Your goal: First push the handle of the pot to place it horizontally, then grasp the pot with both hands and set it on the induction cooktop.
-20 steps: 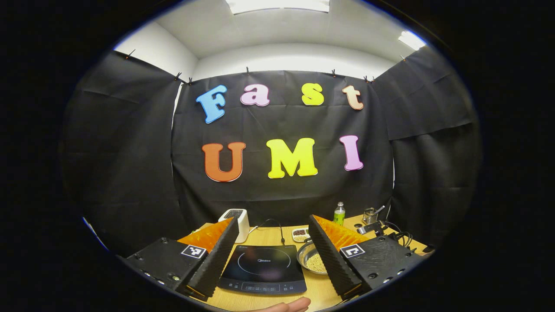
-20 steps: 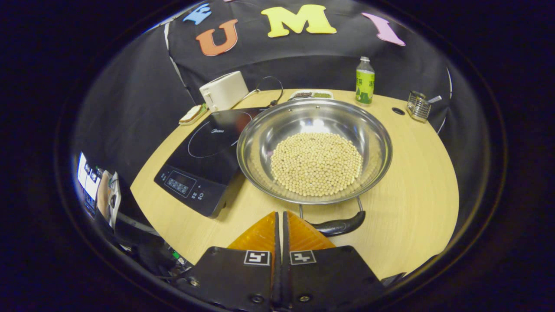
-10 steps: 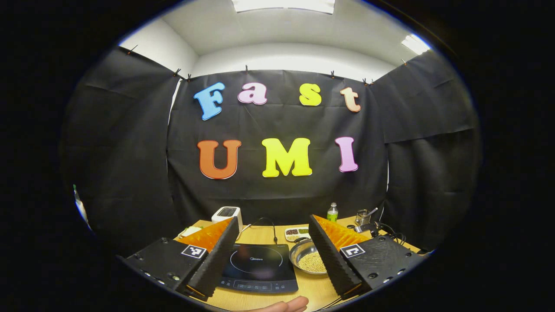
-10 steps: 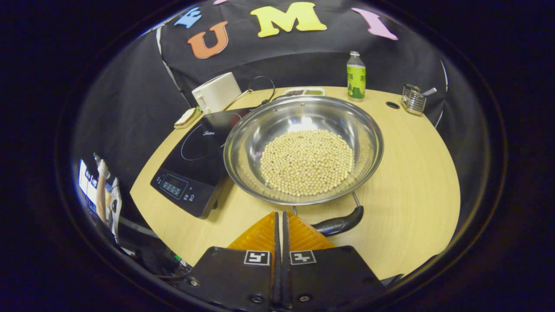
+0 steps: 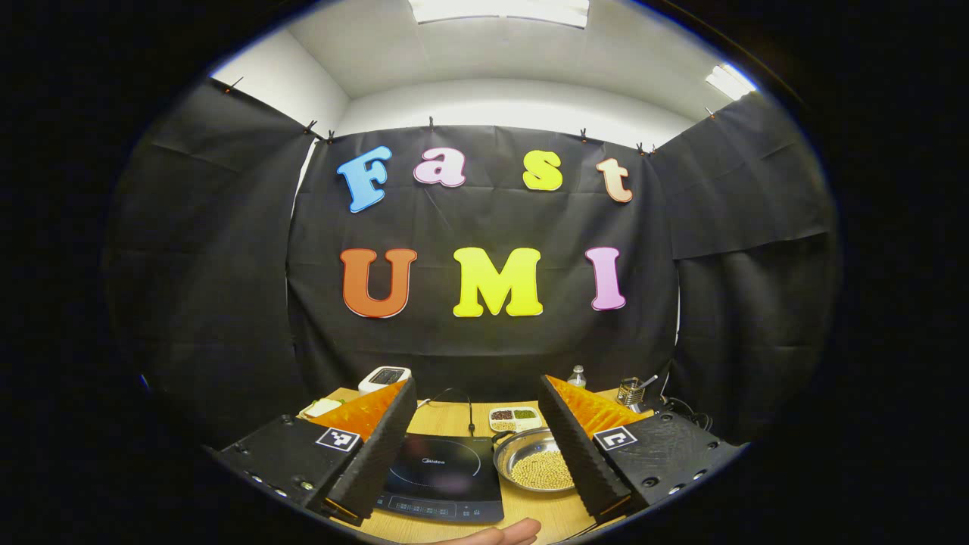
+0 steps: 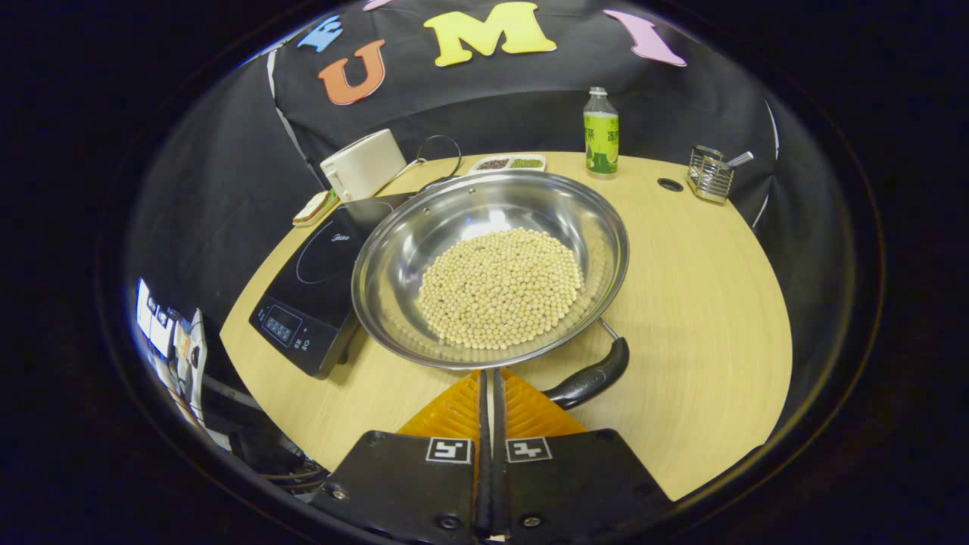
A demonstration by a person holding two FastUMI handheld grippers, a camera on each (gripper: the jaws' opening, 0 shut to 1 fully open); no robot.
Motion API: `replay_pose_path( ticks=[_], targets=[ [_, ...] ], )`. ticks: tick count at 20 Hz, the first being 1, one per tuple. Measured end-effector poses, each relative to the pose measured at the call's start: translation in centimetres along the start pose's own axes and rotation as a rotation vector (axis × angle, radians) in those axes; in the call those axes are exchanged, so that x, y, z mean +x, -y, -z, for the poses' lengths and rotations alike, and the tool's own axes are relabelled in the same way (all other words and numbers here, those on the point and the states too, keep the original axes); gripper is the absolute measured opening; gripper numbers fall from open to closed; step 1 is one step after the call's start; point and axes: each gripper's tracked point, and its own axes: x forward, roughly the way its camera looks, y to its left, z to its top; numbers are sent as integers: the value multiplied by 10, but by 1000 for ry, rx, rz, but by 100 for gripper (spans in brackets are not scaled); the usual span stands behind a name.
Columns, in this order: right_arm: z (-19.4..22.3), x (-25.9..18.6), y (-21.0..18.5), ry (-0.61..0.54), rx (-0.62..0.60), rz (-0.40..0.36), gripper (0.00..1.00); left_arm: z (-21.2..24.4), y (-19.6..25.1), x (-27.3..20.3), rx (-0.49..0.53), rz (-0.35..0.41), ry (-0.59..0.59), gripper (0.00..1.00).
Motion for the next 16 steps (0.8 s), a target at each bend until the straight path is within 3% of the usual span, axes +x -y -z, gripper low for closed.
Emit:
replay_pose_path(
  ticks=[5,10,16],
  targets=[
    [-5,7,24,0,-55,2,4,-5,3,13,25,-14,17,96],
    [-12,15,46,-30,-55,14,0,3,6,28,31,-12,-4,96],
    [-20,21,63,-67,-30,-21,4,24,-4,35,23,-33,-33,96]
  ],
)
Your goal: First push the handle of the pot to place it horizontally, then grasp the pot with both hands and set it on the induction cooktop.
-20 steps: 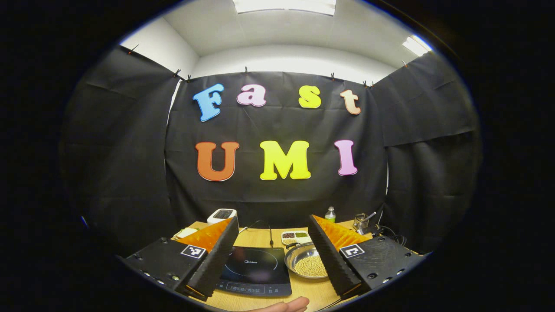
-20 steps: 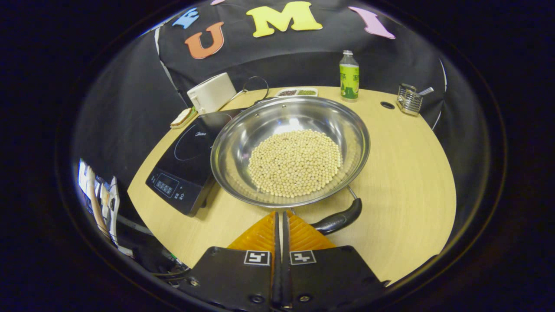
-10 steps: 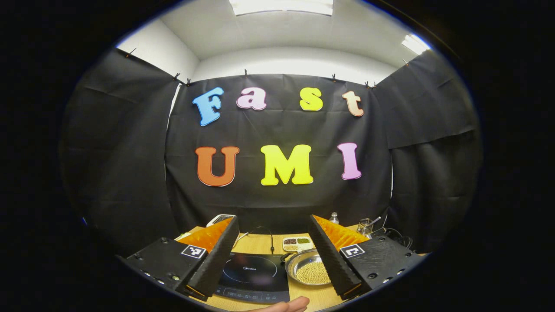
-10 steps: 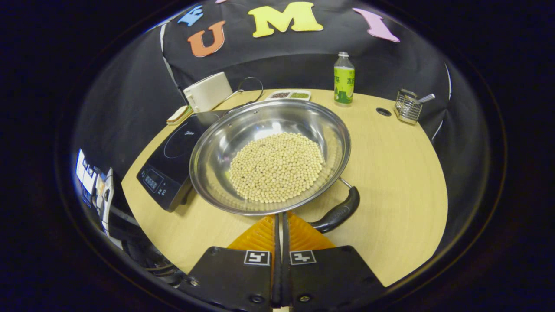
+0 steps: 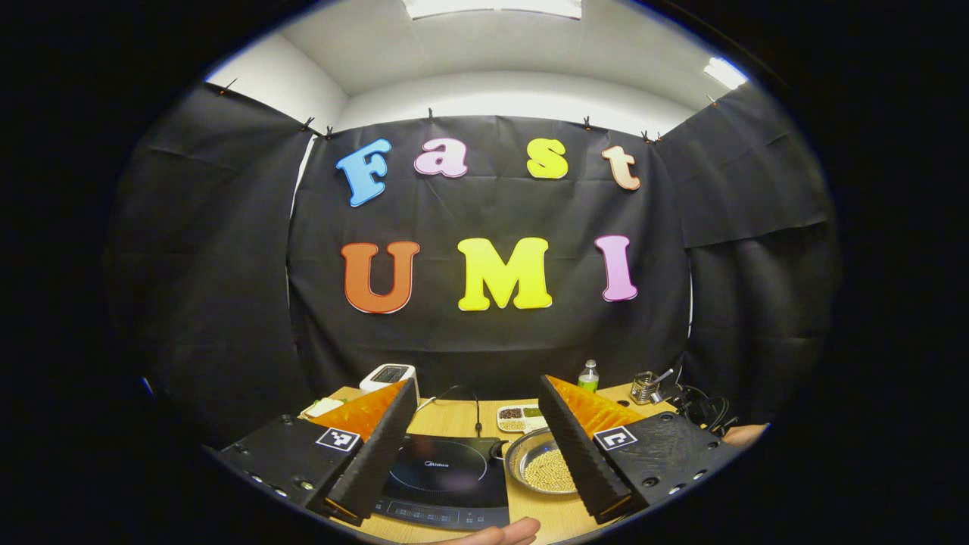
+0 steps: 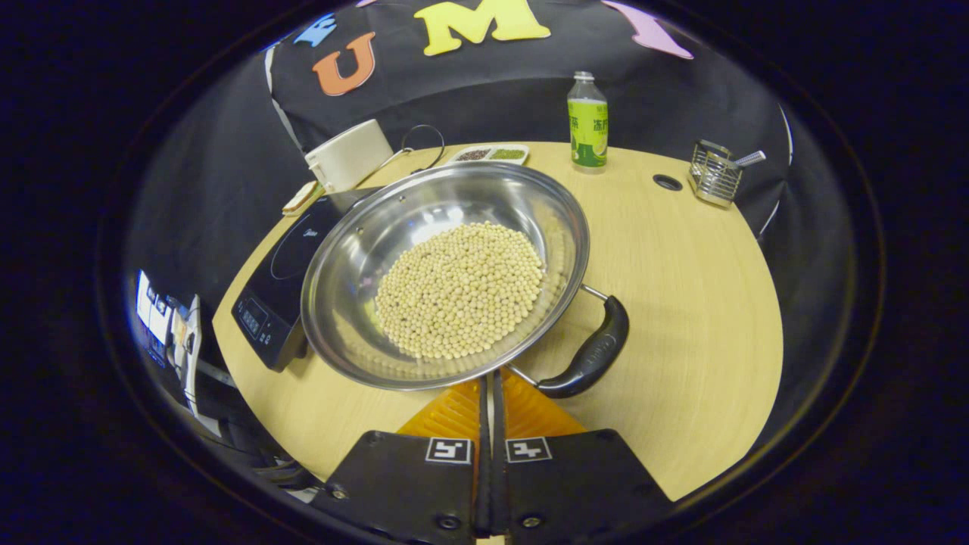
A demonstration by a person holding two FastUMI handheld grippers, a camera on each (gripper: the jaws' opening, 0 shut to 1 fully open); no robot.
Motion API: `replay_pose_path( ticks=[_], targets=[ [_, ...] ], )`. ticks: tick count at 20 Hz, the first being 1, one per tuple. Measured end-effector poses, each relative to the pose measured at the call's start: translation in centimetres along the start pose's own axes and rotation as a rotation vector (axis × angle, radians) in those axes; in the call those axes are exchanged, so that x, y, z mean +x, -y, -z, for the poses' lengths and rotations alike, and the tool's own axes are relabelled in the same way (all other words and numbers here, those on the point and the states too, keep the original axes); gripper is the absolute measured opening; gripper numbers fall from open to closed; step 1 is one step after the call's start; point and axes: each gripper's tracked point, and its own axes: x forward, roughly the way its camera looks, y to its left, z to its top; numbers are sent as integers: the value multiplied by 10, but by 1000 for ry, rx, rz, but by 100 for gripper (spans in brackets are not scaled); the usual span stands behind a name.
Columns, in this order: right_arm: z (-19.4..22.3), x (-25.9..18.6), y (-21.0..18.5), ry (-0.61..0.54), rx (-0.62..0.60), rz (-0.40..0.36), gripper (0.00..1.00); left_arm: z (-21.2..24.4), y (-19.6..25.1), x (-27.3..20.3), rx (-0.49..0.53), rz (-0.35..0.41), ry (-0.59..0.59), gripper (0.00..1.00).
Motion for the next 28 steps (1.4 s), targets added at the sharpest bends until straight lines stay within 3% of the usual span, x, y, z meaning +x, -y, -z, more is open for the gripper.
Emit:
replay_pose_path(
  ticks=[8,9,17,23,28],
  targets=[
    [-13,12,28,-14,-7,38,4,11,0,36,-31,8,-20,96],
    [-13,15,32,-19,-9,45,0,15,2,41,-39,14,-30,96],
    [-30,20,63,5,9,101,4,52,11,78,-57,35,-125,95],
    [-40,10,82,67,14,161,4,91,24,107,-119,63,-212,95],
    [-45,-8,85,150,39,165,4,147,38,125,-115,87,-351,95]
  ],
)
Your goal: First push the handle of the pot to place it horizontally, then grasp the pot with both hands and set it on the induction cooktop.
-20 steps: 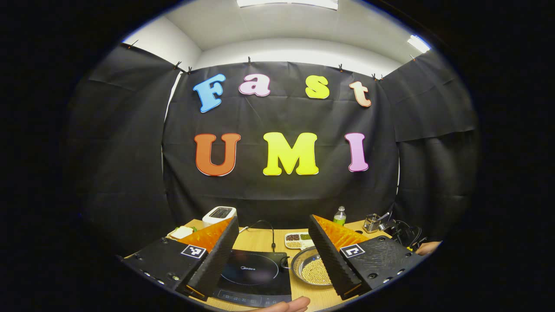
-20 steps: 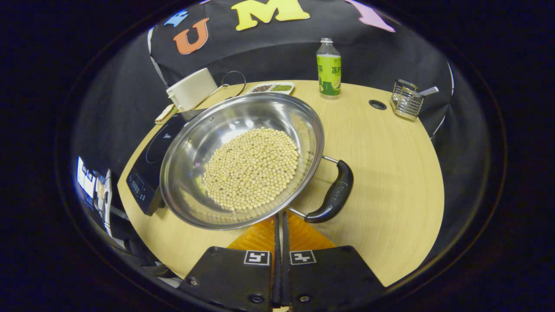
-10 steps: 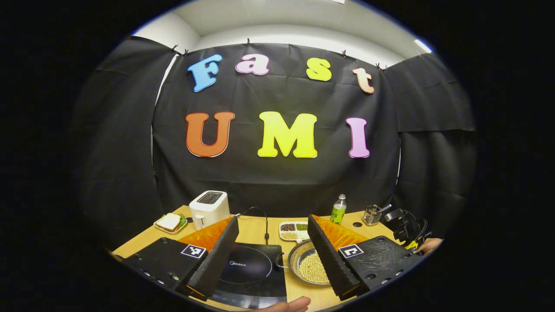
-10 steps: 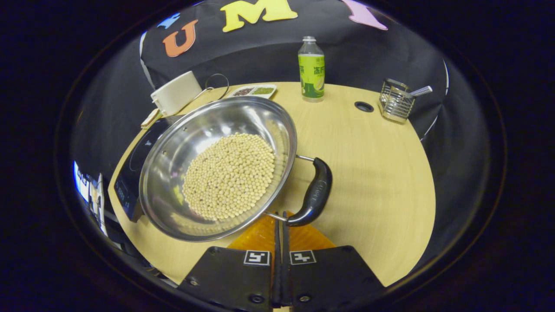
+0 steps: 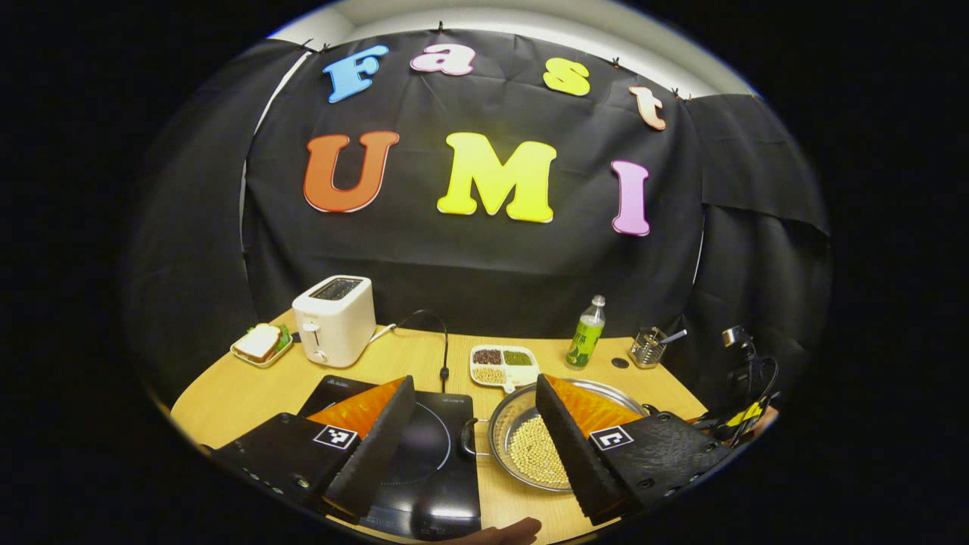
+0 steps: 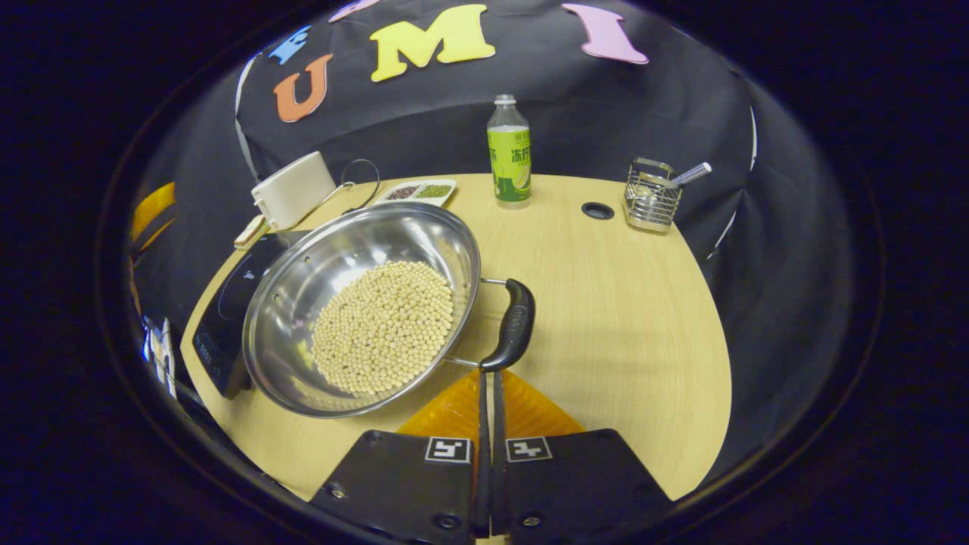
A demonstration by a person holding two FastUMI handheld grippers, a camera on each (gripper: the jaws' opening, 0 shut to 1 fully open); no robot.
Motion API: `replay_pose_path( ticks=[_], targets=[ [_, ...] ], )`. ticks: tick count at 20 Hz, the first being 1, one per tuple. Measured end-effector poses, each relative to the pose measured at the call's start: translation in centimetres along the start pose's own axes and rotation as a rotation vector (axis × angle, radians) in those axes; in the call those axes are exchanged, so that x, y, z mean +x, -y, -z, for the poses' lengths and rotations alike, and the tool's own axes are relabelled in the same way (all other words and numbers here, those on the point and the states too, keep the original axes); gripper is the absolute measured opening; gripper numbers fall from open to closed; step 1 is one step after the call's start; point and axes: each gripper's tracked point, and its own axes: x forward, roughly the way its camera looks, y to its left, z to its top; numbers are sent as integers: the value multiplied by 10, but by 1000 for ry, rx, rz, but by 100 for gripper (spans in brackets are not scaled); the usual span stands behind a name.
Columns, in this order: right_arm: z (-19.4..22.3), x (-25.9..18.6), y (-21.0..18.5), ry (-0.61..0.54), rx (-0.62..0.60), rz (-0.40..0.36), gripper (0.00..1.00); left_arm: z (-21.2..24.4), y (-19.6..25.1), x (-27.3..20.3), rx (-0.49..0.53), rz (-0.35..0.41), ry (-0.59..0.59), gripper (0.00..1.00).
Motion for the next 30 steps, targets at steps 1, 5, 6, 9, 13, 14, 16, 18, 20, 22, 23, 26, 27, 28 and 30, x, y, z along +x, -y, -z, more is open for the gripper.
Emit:
replay_pose_path(
  ticks=[1,5,6,9,13,14,16,18,20,22,23,26,27,28,30],
  targets=[
    [-5,-4,2,27,-5,8,4,10,2,7,7,5,-26,95],
    [-34,-27,7,170,-38,59,6,52,11,32,29,19,-141,96],
    [-43,-31,9,208,-35,74,25,59,16,37,29,23,-163,96],
    [-51,-27,8,232,-26,108,81,79,19,53,29,27,-223,96],
    [-53,-5,0,192,50,80,100,99,21,71,22,26,-280,96],
    [-52,0,3,181,51,95,100,104,20,75,18,22,-295,96],
    [-52,12,9,164,55,119,100,114,20,85,8,26,-325,96],
    [-48,26,7,136,68,107,100,122,18,93,3,18,-355,94],
    [-44,37,4,105,94,86,96,129,10,101,6,4,-375,93],
    [-42,45,4,91,106,82,89,138,9,104,-17,-1,-414,87],
    [-43,46,2,91,104,74,89,145,9,107,-33,0,-435,86],
    [-44,50,0,80,99,78,76,142,3,105,-27,-23,-437,73],
    [-43,50,1,71,94,93,75,143,2,107,-30,-26,-442,74],
    [-42,52,4,59,90,109,72,143,0,108,-21,-36,-433,68],
    [-42,52,4,55,100,116,68,146,-2,108,4,-38,-433,63]
  ],
)
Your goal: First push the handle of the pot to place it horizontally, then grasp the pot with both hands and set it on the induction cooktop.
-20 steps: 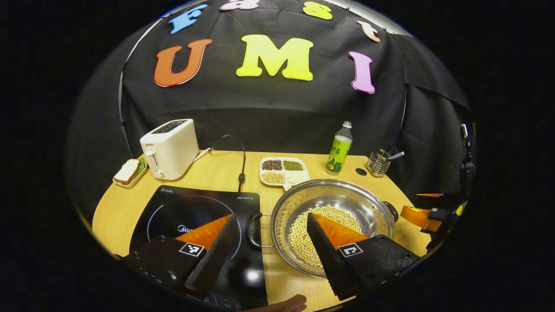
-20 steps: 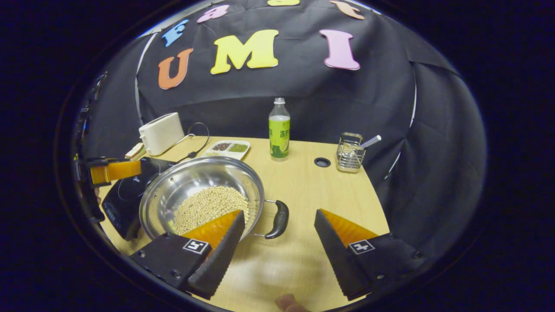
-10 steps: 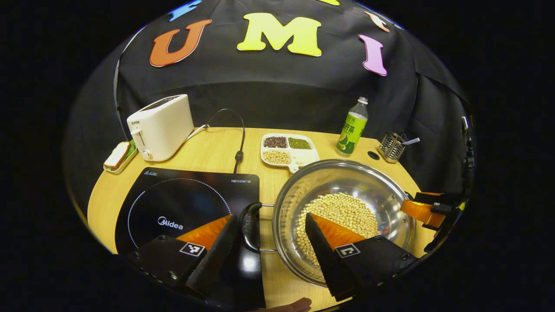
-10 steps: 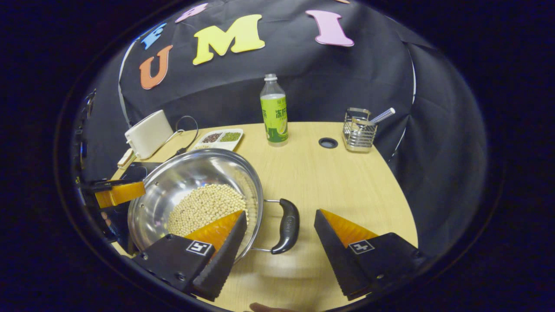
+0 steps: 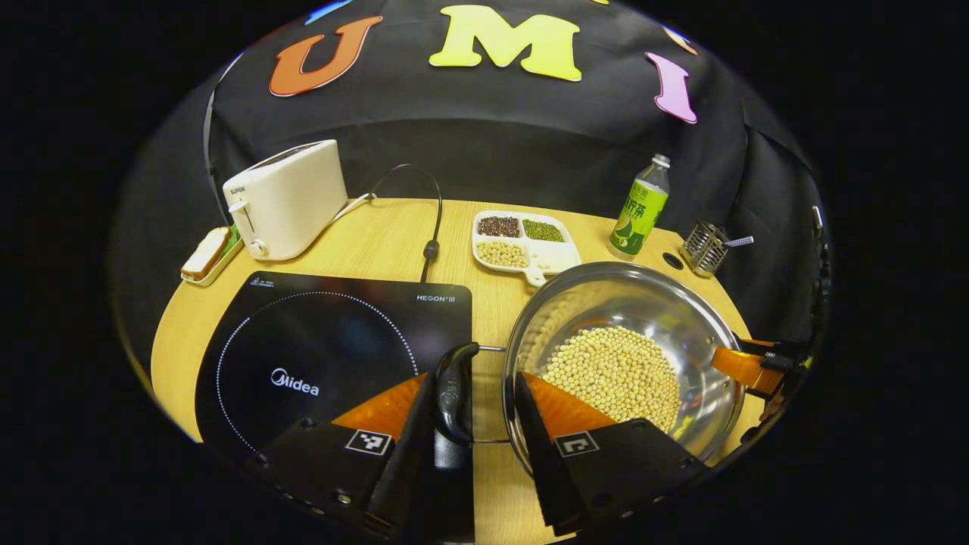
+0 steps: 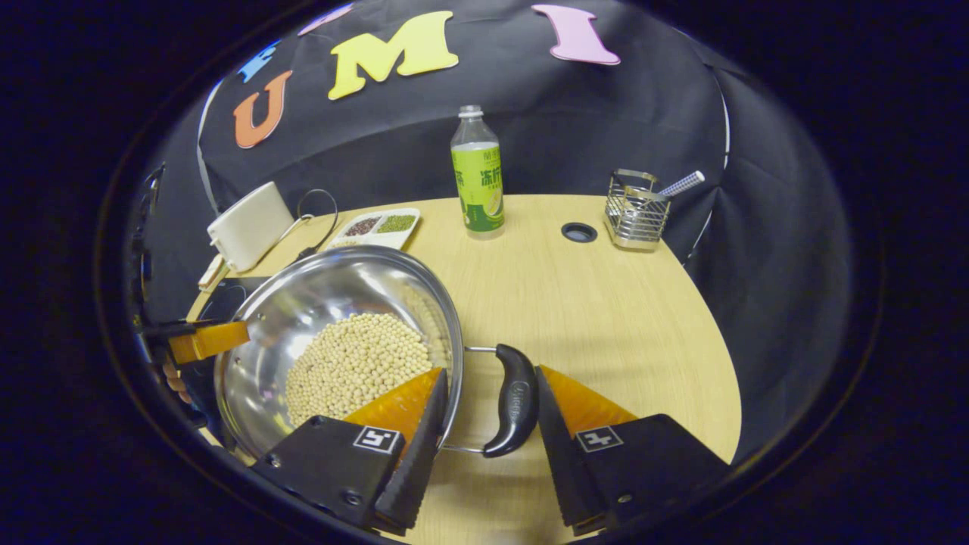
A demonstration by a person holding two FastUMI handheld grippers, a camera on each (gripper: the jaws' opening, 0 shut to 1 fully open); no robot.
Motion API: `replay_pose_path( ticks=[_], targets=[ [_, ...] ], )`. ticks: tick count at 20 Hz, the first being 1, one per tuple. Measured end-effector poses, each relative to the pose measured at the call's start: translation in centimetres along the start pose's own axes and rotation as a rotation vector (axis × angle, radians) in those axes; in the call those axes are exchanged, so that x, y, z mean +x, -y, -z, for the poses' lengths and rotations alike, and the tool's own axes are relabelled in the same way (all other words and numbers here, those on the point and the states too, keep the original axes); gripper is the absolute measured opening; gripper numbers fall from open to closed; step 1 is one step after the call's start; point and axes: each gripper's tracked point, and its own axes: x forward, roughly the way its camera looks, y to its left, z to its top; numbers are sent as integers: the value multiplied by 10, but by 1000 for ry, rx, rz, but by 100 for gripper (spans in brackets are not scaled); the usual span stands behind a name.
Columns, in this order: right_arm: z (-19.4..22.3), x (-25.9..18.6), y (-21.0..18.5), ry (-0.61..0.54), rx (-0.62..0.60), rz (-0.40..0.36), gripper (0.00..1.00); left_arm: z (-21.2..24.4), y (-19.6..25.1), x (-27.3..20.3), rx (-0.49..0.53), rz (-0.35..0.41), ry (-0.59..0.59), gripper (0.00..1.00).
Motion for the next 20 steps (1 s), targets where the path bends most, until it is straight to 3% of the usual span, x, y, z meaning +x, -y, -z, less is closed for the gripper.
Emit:
replay_pose_path(
  ticks=[7,8,9,15,16,17,20],
  targets=[
    [0,-1,1,28,41,8,67,-2,0,2,35,-3,36,61],
    [2,-3,1,28,41,15,63,0,1,2,42,-4,35,48],
    [3,-3,1,24,42,22,62,2,2,0,35,0,31,58],
    [4,-6,-4,28,98,19,58,21,14,-31,24,25,31,54],
    [5,-8,-3,32,104,17,60,22,17,-39,21,30,40,44],
    [7,-11,-2,37,106,16,58,24,18,-48,24,33,48,54],
    [2,-17,-2,73,94,15,58,23,20,-72,18,49,80,54]
  ],
)
